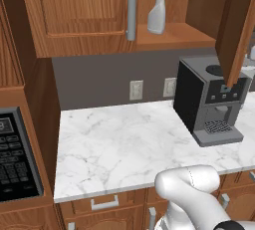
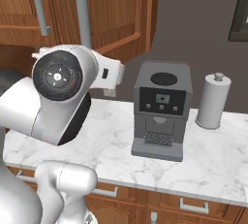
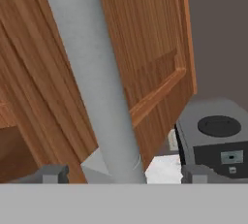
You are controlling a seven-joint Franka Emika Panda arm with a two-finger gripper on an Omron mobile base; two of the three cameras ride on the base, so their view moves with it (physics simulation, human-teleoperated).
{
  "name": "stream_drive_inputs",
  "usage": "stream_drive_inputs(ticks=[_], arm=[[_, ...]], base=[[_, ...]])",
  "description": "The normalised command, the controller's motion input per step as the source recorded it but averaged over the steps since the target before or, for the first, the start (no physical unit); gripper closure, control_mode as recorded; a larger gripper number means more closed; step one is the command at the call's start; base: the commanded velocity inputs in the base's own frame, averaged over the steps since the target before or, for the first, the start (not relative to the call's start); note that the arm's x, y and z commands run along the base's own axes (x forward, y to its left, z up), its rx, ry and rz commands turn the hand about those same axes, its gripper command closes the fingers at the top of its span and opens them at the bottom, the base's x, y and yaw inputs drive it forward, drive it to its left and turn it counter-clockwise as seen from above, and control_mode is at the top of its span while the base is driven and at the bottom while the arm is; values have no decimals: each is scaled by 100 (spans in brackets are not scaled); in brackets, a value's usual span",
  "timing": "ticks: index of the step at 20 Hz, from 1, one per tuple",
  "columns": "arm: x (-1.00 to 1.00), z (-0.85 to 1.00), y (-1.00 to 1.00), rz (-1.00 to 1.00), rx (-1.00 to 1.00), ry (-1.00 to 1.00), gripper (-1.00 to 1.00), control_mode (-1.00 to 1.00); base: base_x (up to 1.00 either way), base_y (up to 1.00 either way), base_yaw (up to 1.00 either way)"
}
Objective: Open the cabinet. Pick the spray and place it next to the sink. Then close the cabinet.
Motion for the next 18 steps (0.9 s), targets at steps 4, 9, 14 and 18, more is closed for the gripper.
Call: stream_drive_inputs(ticks=[4,9,14,18], arm=[[-60,2,0,0,9,4,-100,-100],[-51,6,14,-5,4,15,-100,-100],[-23,0,44,-14,7,21,-100,-100],[-14,0,46,-13,10,20,-100,-100]], base=[[0,0,0],[0,0,0],[0,0,0],[0,0,0]])
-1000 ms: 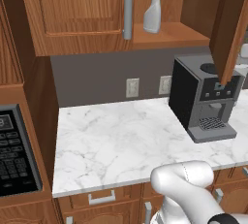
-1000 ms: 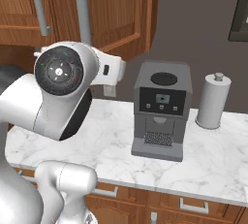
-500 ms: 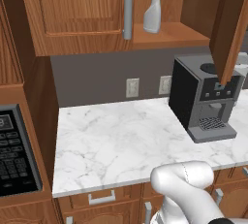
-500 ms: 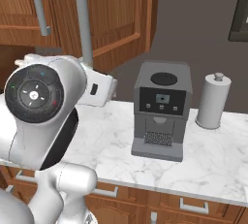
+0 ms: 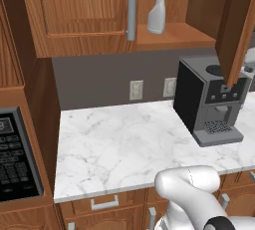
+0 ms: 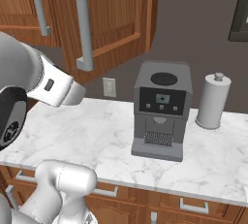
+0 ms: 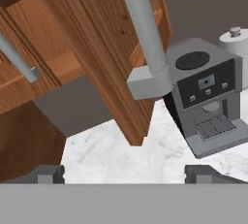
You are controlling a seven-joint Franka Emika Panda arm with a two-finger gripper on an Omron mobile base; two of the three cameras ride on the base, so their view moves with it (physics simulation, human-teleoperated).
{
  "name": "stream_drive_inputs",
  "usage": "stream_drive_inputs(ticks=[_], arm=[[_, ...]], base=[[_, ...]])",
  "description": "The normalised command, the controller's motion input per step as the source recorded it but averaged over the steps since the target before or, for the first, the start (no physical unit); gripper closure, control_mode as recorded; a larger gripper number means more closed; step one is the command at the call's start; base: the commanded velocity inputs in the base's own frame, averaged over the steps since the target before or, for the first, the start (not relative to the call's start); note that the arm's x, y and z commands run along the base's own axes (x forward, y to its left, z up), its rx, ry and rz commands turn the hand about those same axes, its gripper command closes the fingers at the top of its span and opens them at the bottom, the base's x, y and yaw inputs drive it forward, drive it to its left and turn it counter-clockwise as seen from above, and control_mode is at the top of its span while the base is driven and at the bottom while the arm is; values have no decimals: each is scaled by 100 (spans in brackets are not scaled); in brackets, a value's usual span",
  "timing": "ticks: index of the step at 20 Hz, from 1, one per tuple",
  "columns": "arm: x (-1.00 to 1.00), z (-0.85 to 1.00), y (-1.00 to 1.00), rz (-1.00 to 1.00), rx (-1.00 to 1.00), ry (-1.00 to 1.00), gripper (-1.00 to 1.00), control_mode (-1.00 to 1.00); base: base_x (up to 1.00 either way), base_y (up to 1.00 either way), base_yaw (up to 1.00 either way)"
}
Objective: Open the cabinet. Pick the spray and place it next to the sink. Then close the cabinet.
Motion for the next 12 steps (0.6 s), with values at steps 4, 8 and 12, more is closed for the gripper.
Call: stream_drive_inputs(ticks=[4,8,12], arm=[[-1,0,42,-9,11,10,-100,-100],[10,-9,37,-13,9,1,-100,-100],[31,-11,27,-18,7,-4,-100,-100]], base=[[0,0,0],[0,0,0],[0,0,0]])
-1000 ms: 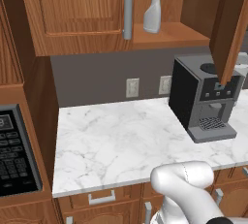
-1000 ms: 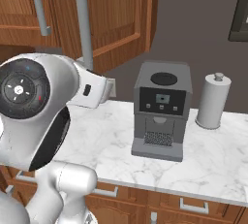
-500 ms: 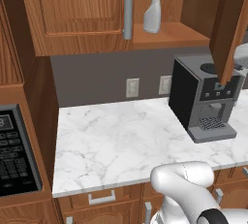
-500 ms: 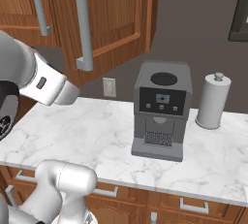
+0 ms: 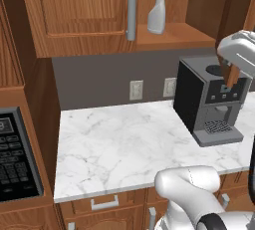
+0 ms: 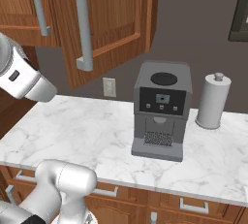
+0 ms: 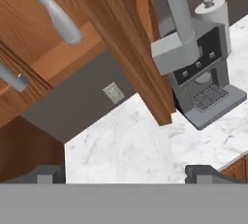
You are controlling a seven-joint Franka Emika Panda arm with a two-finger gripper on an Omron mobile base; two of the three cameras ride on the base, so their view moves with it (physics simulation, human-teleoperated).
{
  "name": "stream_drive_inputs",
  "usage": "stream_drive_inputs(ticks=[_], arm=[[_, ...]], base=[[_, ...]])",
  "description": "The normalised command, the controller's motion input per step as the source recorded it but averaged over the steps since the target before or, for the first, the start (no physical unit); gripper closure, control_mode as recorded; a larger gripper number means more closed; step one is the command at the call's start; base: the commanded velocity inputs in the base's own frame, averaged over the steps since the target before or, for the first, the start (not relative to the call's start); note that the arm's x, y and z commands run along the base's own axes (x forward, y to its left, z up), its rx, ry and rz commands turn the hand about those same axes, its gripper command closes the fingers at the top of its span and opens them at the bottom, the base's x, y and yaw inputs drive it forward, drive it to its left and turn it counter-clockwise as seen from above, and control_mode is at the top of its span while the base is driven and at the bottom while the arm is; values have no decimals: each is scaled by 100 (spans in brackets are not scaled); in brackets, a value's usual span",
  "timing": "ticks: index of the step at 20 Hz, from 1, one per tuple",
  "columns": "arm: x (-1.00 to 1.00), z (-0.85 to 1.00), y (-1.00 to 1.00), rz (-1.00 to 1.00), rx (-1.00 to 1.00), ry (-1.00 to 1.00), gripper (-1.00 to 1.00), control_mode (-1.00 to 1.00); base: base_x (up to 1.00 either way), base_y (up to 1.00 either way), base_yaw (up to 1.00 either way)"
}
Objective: Open the cabinet. Pick the spray and place it next to the sink. Then close the cabinet.
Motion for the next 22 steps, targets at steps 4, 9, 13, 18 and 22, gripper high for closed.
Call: stream_drive_inputs(ticks=[4,9,13,18,22], arm=[[48,-11,29,-24,7,-5,-100,-100],[51,-7,14,-18,10,-10,-100,-100],[49,-12,0,-7,12,-14,-100,-100],[53,-15,0,-11,4,-23,-100,-100],[47,-12,0,-18,0,-29,-100,-100]], base=[[0,0,0],[0,0,0],[0,0,0],[0,0,0],[0,0,0]])
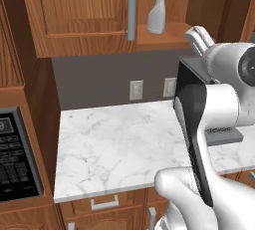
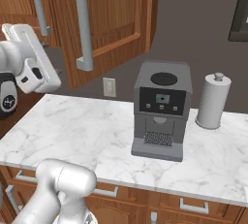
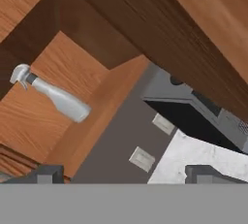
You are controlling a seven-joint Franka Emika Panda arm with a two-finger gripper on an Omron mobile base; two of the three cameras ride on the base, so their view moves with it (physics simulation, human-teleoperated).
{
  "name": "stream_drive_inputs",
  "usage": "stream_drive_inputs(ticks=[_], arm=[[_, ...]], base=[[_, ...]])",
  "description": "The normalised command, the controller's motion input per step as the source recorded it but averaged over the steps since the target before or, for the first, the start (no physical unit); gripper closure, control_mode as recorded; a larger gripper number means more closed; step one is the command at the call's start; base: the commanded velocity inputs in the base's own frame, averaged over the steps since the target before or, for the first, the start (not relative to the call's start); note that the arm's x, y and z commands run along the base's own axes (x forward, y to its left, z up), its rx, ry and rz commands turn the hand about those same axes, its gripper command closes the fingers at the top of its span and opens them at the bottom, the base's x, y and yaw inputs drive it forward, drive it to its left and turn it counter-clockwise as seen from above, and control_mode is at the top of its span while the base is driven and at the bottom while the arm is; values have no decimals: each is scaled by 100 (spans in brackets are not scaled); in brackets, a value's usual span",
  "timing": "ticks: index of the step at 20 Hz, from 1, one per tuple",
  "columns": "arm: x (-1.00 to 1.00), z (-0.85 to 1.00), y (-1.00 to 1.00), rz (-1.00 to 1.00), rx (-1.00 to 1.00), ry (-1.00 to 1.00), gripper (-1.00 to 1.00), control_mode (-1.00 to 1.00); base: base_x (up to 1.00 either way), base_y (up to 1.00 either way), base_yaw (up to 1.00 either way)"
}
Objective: Open the cabinet. Pick the spray and place it next to the sink. Then close the cabinet.
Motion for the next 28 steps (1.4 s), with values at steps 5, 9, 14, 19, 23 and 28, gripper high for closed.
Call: stream_drive_inputs(ticks=[5,9,14,19,23,28], arm=[[38,-2,0,-34,0,-13,-100,-100],[28,0,-4,-27,2,-9,-100,-100],[15,5,-14,-22,7,-3,-100,-100],[1,13,-23,-20,15,0,-100,-100],[0,13,-23,-15,12,-3,-100,-100],[0,4,-24,-12,7,-10,-100,-100]], base=[[0,0,0],[0,0,0],[0,0,0],[0,0,0],[0,0,0],[0,0,0]])
